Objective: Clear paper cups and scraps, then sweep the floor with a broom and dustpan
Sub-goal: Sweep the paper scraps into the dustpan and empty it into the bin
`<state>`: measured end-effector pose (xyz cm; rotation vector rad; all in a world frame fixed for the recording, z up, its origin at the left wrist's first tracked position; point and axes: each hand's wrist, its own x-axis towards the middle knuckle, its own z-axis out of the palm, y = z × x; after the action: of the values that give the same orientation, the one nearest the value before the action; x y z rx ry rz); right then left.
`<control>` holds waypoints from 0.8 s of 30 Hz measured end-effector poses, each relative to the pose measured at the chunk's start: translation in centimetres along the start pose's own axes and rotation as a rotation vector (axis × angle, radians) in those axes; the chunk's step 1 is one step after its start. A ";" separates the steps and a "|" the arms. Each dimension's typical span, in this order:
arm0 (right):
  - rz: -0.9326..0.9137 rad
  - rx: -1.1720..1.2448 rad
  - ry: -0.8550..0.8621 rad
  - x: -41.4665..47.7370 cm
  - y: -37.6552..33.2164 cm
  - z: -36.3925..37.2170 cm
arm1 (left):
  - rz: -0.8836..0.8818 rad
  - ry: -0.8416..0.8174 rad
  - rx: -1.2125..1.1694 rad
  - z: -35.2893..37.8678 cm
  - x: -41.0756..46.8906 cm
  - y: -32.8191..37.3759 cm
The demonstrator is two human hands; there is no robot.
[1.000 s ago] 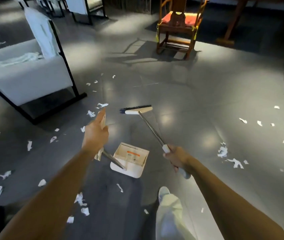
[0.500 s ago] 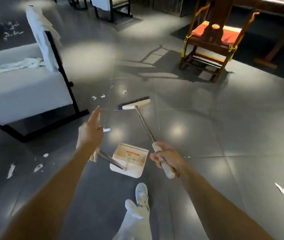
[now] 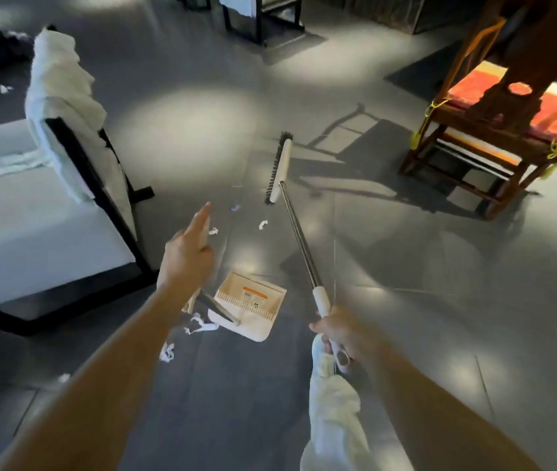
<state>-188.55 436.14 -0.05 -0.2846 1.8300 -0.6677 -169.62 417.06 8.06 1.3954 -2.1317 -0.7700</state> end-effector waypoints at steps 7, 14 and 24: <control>-0.180 0.004 -0.042 14.3 -18.4 -9.9 | -0.125 0.066 -0.001 6.2 20.0 2.7; -0.321 -0.145 0.012 24.7 -33.3 -15.2 | -0.211 0.177 -0.040 8.6 36.6 3.6; -0.548 -0.407 -0.039 42.0 -58.6 -15.6 | -0.231 0.112 -0.051 10.2 63.7 2.4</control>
<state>-225.42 372.40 3.79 -1.0879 1.8479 -0.6420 -201.39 360.83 7.54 1.6364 -1.8756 -0.8058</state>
